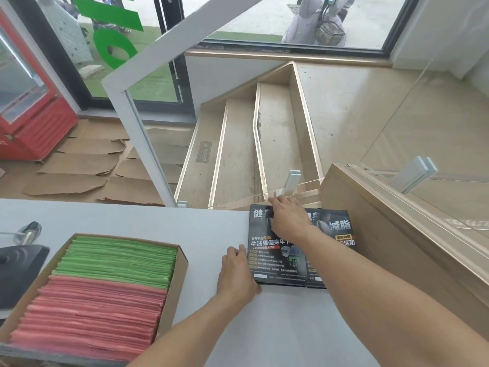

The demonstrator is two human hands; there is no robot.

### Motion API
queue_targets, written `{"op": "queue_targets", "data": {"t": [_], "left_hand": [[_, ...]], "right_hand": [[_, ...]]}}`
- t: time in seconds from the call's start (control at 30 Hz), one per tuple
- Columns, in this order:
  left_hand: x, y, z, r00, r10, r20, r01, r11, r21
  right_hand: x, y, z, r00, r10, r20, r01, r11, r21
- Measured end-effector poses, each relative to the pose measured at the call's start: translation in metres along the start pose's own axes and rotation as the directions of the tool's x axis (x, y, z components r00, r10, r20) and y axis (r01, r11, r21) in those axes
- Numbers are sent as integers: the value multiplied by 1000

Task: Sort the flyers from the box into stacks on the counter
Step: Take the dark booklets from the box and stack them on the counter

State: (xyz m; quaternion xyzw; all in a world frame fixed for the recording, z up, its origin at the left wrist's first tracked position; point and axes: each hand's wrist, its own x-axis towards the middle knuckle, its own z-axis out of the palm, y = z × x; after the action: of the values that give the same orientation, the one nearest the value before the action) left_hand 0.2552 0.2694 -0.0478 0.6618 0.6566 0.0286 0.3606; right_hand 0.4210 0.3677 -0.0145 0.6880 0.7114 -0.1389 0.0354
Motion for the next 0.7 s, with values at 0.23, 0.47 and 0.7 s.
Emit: {"op": "queue_targets", "data": {"t": [0.23,0.47,0.7], "left_hand": [[-84,-25,-35,924,150,-352,-284,885,-369],[-182,-110,-100,722,65,-688,-290,932,-217],[-224,-205,-96,849,256,-462,-172,961,216]], "right_hand": [[-70,-59,3,917,99,-386,135,834,535],[-156,-157,42,874,-236,-425,445,741,503],[-215,-213,58,788,-500,-359,612,696,374]]}}
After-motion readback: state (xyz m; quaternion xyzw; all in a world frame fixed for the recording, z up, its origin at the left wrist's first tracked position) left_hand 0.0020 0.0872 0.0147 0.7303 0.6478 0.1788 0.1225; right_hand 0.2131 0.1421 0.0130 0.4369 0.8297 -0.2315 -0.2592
